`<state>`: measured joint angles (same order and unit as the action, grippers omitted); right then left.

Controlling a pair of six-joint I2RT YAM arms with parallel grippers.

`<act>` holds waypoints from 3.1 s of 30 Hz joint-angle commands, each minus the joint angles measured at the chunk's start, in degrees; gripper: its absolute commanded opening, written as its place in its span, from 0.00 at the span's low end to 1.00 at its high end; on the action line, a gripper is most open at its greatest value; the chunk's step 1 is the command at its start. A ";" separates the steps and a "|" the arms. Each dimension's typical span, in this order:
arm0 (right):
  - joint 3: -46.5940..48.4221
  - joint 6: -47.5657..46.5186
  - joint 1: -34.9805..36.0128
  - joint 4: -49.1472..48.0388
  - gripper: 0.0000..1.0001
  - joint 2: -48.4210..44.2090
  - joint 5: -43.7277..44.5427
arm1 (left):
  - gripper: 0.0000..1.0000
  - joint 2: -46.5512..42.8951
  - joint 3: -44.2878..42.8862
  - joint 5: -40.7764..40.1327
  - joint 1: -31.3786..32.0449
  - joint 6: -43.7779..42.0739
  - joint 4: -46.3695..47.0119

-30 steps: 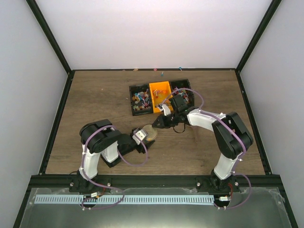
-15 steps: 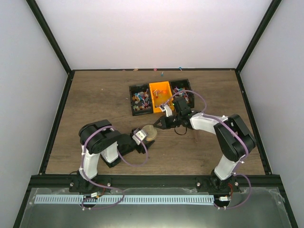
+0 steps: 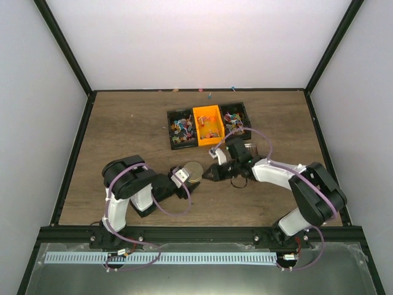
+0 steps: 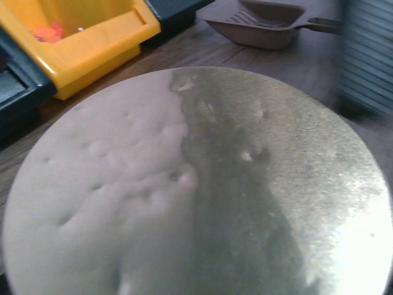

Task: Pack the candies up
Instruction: Screw the bottle lid onto the packing bottle.

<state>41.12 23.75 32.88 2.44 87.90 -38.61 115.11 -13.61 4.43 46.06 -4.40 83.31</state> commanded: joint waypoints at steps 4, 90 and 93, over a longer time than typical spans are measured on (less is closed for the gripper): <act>-2.38 -0.22 5.06 11.75 0.01 -3.89 -6.22 | 0.84 2.39 0.02 -3.31 -0.85 2.28 -4.18; 33.39 -15.00 -0.99 24.27 0.24 20.20 -1.96 | 0.83 4.26 0.23 1.48 -0.01 3.19 -6.48; 31.72 -14.34 -0.07 22.83 0.19 20.49 -2.86 | 0.83 4.25 0.33 1.25 -0.03 3.31 -6.09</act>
<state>72.55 9.91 31.40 25.65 108.05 -39.59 116.90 -14.46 3.44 45.58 -3.31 84.82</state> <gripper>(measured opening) 0.216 0.835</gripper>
